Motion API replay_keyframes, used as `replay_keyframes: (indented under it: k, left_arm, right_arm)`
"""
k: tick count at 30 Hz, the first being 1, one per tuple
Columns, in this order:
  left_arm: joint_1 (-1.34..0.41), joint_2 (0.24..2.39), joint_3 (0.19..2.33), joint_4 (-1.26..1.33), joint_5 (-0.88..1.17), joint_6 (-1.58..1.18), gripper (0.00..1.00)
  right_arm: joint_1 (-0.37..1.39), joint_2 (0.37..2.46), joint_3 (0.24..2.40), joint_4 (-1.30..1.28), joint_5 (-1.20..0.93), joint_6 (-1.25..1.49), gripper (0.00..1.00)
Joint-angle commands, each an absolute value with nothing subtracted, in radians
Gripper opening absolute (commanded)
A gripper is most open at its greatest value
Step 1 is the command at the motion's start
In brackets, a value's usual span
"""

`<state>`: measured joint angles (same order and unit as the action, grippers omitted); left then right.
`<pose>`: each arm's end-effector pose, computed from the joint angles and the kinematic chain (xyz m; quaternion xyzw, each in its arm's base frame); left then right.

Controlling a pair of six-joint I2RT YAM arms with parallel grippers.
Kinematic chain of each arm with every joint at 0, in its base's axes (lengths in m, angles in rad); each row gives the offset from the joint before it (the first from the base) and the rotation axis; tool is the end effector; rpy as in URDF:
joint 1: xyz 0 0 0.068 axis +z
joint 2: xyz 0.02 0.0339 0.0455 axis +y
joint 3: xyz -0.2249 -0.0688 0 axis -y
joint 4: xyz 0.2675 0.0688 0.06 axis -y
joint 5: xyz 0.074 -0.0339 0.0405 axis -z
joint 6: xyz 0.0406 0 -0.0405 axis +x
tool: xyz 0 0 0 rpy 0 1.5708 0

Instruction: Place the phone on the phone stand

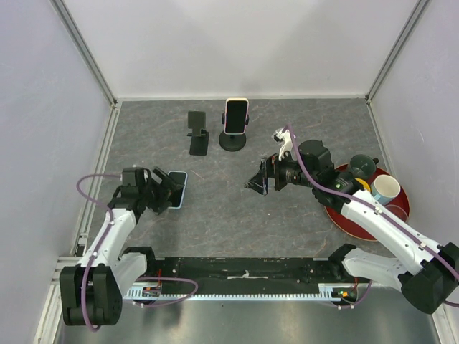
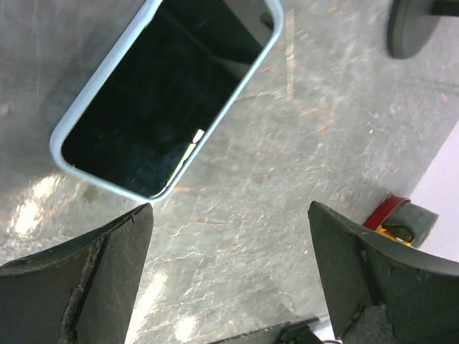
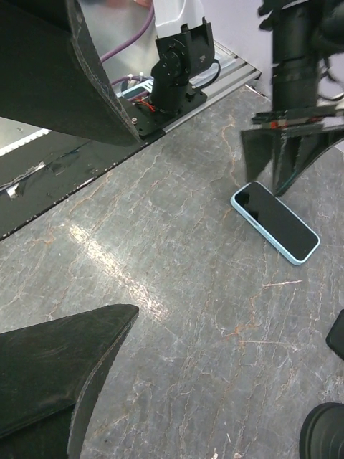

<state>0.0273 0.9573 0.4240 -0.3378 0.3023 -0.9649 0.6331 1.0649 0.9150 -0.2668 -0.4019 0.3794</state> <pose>0.2242 -0.0060 0.1268 -0.3967 0.8413 -0.2793 0.2384 0.2214 0.1822 0.2845 -0.2119 0.8008 0.4055 0.3864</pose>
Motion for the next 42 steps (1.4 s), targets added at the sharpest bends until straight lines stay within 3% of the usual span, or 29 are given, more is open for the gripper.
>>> replay_keyframes:
  k: [1,6,10,20,25,31,42]
  left_arm:
    - [0.009,0.953,0.61,-0.469,0.155,-0.641,0.96]
    - [0.009,1.11,0.834,-0.529,0.211,-0.324,0.97]
    - [0.009,1.375,1.006,-0.649,0.239,-0.071,0.98]
    - [-0.064,1.67,1.18,-0.724,0.324,0.032,1.0]
    - [-0.123,1.726,1.172,-0.739,0.205,0.029,1.0]
    - [-0.164,1.628,1.12,-0.71,0.048,0.028,1.0]
    - [-0.173,1.632,1.091,-0.71,-0.006,0.035,1.0]
  right_arm:
    - [0.637,1.068,0.936,-0.219,-0.384,0.388,0.98]
    - [0.637,1.069,0.936,-0.229,-0.376,0.382,0.98]
    - [0.637,1.068,0.939,-0.232,-0.365,0.377,0.98]
    - [0.637,1.052,0.937,-0.248,-0.357,0.367,0.98]
    - [0.637,1.048,0.939,-0.25,-0.357,0.362,0.98]
    - [0.637,1.049,0.936,-0.252,-0.357,0.364,0.98]
    - [0.637,1.046,0.939,-0.25,-0.365,0.374,0.98]
